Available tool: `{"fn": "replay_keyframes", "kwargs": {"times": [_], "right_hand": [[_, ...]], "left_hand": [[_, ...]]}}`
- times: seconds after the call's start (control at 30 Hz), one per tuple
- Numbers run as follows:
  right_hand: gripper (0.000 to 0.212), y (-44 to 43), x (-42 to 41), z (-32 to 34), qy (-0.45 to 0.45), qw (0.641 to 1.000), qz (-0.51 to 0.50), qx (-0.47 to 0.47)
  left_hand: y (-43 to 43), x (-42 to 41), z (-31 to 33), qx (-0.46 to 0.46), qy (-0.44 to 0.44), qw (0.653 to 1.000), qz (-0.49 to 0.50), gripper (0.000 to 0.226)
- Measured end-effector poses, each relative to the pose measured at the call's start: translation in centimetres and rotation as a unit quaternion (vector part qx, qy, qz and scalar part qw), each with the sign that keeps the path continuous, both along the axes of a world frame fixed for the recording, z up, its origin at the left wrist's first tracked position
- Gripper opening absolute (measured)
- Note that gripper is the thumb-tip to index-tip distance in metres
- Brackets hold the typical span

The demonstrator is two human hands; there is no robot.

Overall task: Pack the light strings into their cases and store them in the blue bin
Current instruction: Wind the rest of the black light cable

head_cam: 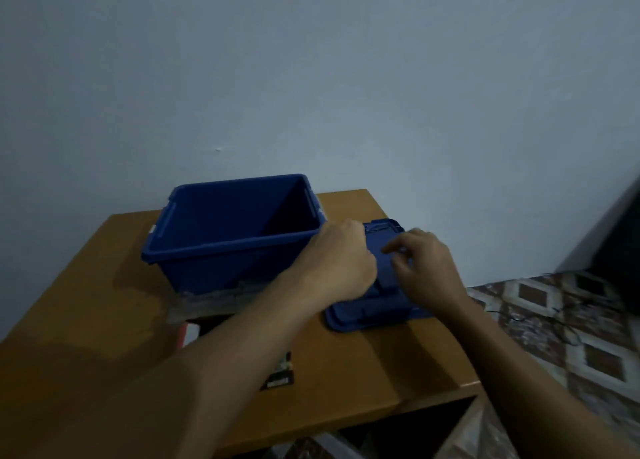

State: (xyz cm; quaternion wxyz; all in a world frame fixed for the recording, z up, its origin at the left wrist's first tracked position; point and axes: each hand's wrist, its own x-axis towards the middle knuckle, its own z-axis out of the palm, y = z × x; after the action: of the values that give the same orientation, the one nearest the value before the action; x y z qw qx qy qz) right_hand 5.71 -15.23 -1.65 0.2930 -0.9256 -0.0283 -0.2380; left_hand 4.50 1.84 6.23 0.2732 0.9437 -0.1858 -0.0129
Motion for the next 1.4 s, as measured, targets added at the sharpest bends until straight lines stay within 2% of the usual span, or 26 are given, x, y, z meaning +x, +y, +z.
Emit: {"fn": "replay_keyframes", "kwargs": {"times": [0.13, 0.17, 0.27, 0.43, 0.53, 0.67, 0.73, 0.8, 0.87, 0.97, 1.07, 1.17, 1.27, 1.4], "right_hand": [[0.03, -3.4, 6.2, -0.9, 0.062, 0.997, -0.028, -0.023], [0.031, -3.9, 7.6, -1.3, 0.079, 0.996, -0.024, -0.044], [0.039, -4.1, 10.5, -1.8, 0.126, 0.984, -0.012, -0.123], [0.04, -3.9, 13.9, -1.7, 0.168, 0.963, -0.01, -0.208], [0.028, -4.1, 14.9, -1.9, 0.175, 0.953, -0.016, -0.245], [0.02, -4.0, 15.0, -1.9, 0.17, 0.941, -0.019, -0.291], [0.017, -4.0, 14.7, -1.8, 0.158, 0.941, -0.019, -0.298], [0.016, -4.1, 14.2, -1.6, 0.134, 0.95, -0.025, -0.28], [0.015, -4.5, 13.4, -1.1, 0.1, 0.963, -0.037, -0.248], [0.017, -5.1, 11.5, 0.2, 0.049, 0.98, -0.055, -0.186], [0.014, -5.6, 8.9, 1.7, 0.003, 0.99, -0.049, -0.132], [0.013, -5.5, 5.3, 3.5, -0.034, 0.996, -0.05, -0.067], [0.012, -4.7, 1.0, 5.1, -0.058, 0.997, -0.053, -0.007], [0.012, -3.2, -4.5, 7.0, -0.057, 0.995, -0.044, 0.069]], "left_hand": [[-4.3, 4.0, -1.9, 0.103, 0.062, 0.993, 0.023, 0.015], [-5.0, 4.9, -2.4, 0.125, 0.074, 0.989, 0.028, 0.01], [-6.2, 7.3, -3.6, 0.185, 0.09, 0.977, 0.051, 0.022], [-6.6, 9.9, -5.8, 0.193, 0.107, 0.972, 0.084, 0.009], [-6.6, 10.6, -6.9, 0.19, 0.114, 0.969, 0.105, 0.026], [-6.6, 10.4, -7.2, 0.197, 0.084, 0.972, 0.099, 0.021], [-6.6, 10.0, -7.1, 0.209, 0.063, 0.971, 0.097, 0.029], [-6.7, 9.6, -6.8, 0.209, 0.05, 0.972, 0.1, 0.038], [-6.7, 8.8, -6.0, 0.185, 0.031, 0.976, 0.107, 0.037], [-6.4, 7.2, -4.3, 0.141, -0.025, 0.985, 0.101, 0.027], [-5.6, 4.9, -2.4, 0.08, -0.069, 0.992, 0.074, 0.006], [-4.5, 2.1, -0.7, 0.027, -0.119, 0.992, 0.023, 0.01], [-3.3, -0.7, 0.8, -0.066, -0.145, 0.987, -0.009, 0.012], [-1.1, -3.6, 2.2, -0.187, -0.127, 0.974, -0.034, 0.012]]}}
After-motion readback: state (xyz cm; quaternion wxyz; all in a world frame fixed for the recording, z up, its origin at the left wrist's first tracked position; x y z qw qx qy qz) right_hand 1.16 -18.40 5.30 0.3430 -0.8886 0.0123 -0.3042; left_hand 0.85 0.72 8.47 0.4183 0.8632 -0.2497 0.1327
